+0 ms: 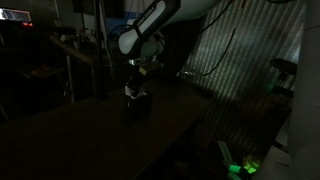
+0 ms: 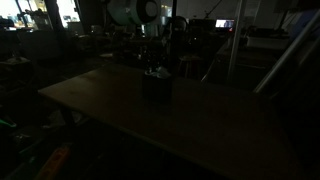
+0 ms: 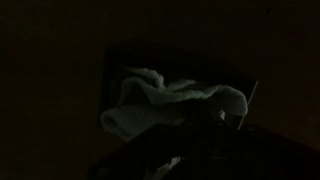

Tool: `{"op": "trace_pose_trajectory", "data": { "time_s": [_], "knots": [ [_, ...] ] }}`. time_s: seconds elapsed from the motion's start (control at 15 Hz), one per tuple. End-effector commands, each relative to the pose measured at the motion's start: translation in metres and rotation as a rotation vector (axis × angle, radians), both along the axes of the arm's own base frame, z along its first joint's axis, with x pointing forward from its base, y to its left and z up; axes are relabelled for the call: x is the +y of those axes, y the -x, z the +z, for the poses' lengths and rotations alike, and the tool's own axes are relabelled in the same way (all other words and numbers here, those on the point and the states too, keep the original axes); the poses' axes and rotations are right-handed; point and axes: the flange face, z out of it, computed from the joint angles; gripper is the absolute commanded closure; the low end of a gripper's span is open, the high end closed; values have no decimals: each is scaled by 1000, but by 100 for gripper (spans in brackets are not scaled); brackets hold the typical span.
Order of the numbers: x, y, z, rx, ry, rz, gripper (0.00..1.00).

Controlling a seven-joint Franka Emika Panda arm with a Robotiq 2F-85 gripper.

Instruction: Pick the cloth and shove it in the box

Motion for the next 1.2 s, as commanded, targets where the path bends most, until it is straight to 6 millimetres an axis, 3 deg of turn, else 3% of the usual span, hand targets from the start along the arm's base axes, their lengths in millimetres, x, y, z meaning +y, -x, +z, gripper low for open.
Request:
{"op": "trace_pose_trajectory", "data": {
  "time_s": [0.0,0.6,0.87,1.13],
  "knots": [
    [-3,0,-24,-17,-50,-38,88],
    [-9,31,-87,-13,-147,-134,87],
    [-13,39,-81,-29,-164,-147,87],
    [-15,42,-58,-42,-139,-123,87]
  ]
}}
